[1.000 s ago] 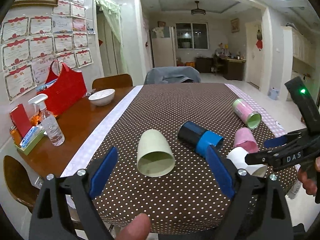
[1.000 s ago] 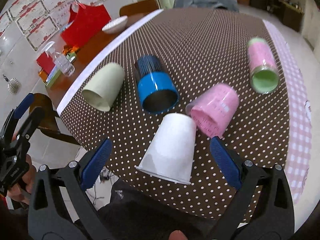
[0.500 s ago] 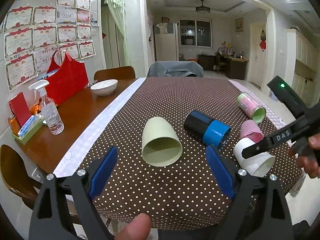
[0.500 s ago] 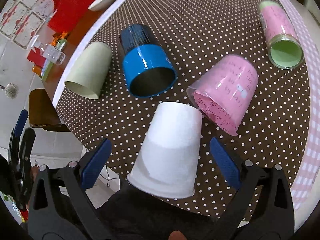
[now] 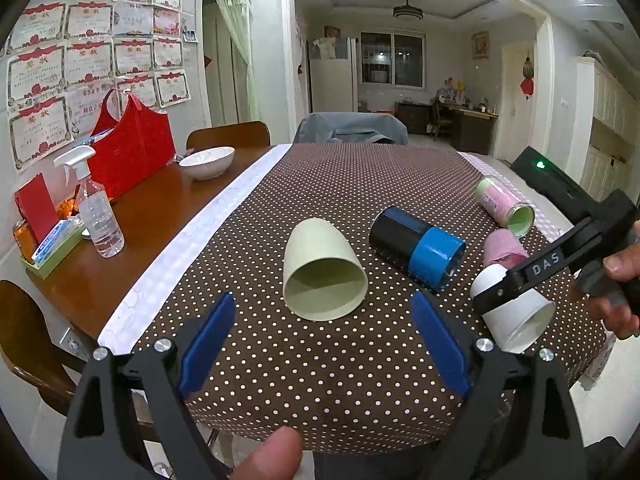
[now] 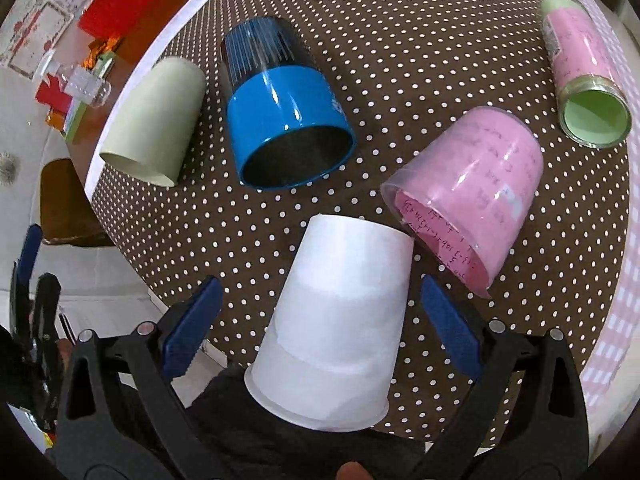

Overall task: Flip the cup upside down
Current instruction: 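Close the right tool on the white cup and lift it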

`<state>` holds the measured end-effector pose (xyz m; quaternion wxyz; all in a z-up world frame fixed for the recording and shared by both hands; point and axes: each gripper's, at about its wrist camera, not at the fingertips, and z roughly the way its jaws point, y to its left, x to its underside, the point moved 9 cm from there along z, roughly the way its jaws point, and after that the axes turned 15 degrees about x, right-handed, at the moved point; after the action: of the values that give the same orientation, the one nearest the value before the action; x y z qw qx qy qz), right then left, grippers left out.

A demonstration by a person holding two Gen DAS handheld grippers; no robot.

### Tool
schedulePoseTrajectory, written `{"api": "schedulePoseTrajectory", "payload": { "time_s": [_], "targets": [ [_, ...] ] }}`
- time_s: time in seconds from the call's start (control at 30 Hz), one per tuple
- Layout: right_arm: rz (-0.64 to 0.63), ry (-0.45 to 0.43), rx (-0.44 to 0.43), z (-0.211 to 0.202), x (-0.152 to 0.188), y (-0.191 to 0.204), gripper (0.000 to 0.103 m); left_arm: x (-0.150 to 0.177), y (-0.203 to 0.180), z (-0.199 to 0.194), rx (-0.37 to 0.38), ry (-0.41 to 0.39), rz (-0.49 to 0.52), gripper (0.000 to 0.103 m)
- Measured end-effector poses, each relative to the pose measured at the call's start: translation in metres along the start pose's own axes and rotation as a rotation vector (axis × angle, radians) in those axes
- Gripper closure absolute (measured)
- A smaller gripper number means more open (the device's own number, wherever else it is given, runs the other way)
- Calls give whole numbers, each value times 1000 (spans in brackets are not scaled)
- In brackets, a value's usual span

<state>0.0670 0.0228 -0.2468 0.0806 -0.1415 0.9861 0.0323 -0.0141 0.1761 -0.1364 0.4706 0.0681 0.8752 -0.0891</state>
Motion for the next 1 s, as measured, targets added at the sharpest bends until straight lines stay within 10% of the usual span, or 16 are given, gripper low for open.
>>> {"api": "schedulePoseTrajectory", "payload": {
  "time_s": [0.13, 0.4, 0.67, 1.0],
  "targets": [
    [-13, 21, 19, 10, 0, 3, 40, 0, -5, 2, 7, 5, 7, 15],
    [11, -83, -80, -14, 8, -5, 41, -2, -8, 1, 0, 7, 14, 15],
    [97, -430, -161, -76, 8, -14, 41, -12, -19, -7, -8, -10, 44, 15],
    [146, -829, 48, -82, 2, -4, 41, -17, -28, -11, -9, -28, 54, 15]
  ]
}}
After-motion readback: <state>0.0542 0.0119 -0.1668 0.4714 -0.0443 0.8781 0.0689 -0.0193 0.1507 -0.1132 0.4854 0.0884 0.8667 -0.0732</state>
